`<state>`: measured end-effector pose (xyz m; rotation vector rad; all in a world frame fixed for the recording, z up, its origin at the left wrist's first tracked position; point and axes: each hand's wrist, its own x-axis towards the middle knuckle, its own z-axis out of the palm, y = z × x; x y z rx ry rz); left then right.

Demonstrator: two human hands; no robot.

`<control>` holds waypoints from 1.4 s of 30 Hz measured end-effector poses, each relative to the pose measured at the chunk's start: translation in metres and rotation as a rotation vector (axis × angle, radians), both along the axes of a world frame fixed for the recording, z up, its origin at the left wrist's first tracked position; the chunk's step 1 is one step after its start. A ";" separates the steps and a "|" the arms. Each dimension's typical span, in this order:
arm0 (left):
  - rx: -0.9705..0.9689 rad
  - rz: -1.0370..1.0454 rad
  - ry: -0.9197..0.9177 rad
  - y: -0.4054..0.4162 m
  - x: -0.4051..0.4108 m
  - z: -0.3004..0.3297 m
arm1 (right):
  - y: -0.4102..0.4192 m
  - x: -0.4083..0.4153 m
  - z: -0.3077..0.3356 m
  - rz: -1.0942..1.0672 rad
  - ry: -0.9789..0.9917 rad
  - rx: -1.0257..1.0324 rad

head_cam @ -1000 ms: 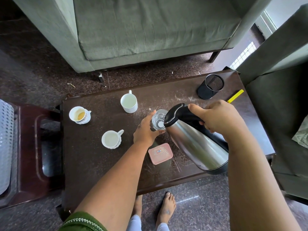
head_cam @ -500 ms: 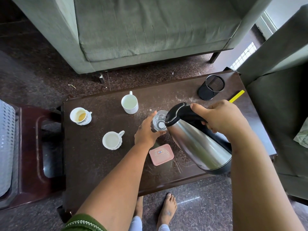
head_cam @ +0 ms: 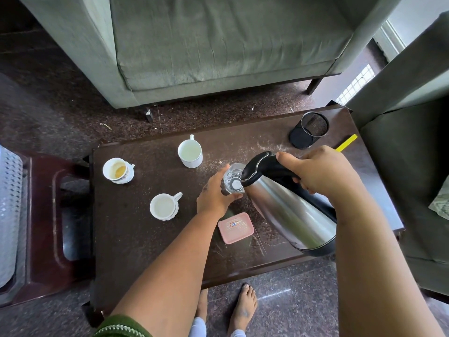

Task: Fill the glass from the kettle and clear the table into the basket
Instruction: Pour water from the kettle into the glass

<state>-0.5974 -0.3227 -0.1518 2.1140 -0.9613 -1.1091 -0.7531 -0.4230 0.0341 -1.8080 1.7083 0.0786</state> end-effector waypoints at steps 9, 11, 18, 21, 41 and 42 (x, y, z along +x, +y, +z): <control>-0.013 0.015 0.028 0.001 0.001 0.000 | -0.005 0.005 -0.001 0.000 0.017 0.013; -0.013 0.016 0.027 0.001 0.001 0.000 | -0.006 0.006 -0.001 0.001 0.017 0.012; -0.006 0.004 0.017 0.001 0.002 0.001 | -0.006 0.010 -0.003 0.004 0.012 0.017; -0.004 0.003 0.021 0.001 0.002 0.001 | -0.005 0.010 -0.004 -0.005 0.001 0.018; -0.005 -0.009 0.011 0.000 0.003 0.003 | 0.003 0.002 -0.005 0.007 0.009 -0.008; -0.006 -0.008 0.011 0.000 0.003 0.003 | 0.003 0.001 -0.005 0.009 0.008 -0.008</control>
